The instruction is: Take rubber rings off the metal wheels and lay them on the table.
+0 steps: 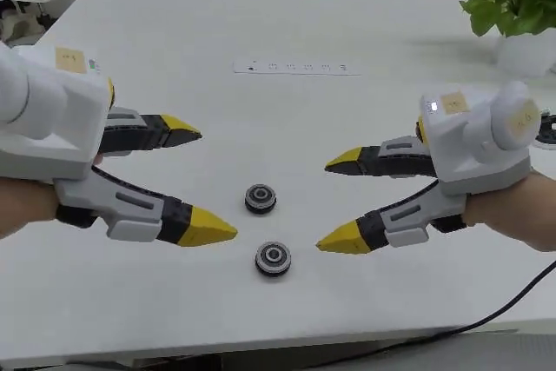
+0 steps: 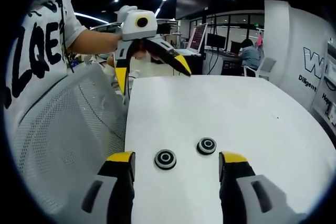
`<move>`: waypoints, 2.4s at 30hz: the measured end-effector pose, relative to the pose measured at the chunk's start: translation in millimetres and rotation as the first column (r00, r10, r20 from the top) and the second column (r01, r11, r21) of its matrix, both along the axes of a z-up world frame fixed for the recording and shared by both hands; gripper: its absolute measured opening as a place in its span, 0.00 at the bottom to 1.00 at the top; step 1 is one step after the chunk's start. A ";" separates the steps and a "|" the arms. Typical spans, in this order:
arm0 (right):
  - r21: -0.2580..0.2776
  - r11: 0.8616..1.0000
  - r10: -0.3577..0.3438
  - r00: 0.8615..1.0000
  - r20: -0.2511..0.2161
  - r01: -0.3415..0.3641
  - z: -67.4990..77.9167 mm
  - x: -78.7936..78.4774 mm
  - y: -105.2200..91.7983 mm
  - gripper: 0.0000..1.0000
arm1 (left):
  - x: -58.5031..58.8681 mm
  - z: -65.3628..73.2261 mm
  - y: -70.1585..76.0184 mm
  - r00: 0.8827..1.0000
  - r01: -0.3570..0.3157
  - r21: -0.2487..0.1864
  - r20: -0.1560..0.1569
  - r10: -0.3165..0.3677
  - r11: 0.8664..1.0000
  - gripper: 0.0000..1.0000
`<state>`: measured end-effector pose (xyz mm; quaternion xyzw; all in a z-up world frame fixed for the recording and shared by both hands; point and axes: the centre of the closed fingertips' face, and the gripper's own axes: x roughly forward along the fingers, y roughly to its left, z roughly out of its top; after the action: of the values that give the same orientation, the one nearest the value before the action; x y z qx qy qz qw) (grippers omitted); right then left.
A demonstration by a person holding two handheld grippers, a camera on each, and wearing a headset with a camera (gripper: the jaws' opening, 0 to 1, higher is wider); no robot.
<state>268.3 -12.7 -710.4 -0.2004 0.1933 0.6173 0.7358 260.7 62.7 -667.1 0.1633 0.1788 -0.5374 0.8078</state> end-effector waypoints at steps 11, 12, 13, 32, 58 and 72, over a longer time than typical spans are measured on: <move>-0.032 0.999 0.038 0.999 -0.026 -0.039 -19.0 3.8 6.0 0.58 | 6.5 -16.3 -11.2 0.999 0.041 0.009 -0.030 -0.041 0.999 0.73; -0.034 0.999 0.042 0.999 -0.027 -0.043 -20.8 4.4 6.1 0.58 | 6.7 -18.0 -11.8 0.999 0.043 0.010 -0.033 -0.043 0.999 0.73; -0.034 0.998 0.045 0.999 -0.030 -0.046 -21.9 3.8 6.8 0.57 | 6.9 -21.0 -12.8 0.998 0.048 0.013 -0.038 -0.047 0.999 0.73; -0.064 0.994 0.079 0.994 -0.075 -0.084 -53.1 2.6 9.8 0.47 | 6.0 -59.5 -31.6 0.988 0.108 0.042 -0.114 -0.103 0.993 0.60; -0.091 0.985 0.133 0.980 -0.146 -0.148 -80.8 -7.0 21.8 0.35 | -3.4 -98.5 -45.0 0.968 0.153 0.056 -0.210 -0.138 0.987 0.43; -0.093 0.985 0.127 0.979 -0.161 -0.143 -86.3 -9.9 20.7 0.34 | -6.1 -114.4 -49.3 0.962 0.177 0.090 -0.227 -0.153 0.980 0.33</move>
<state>258.4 8.0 -796.7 -0.2027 0.2678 0.6686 0.6635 254.6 13.4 -781.5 0.1614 0.2815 -0.6071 0.7253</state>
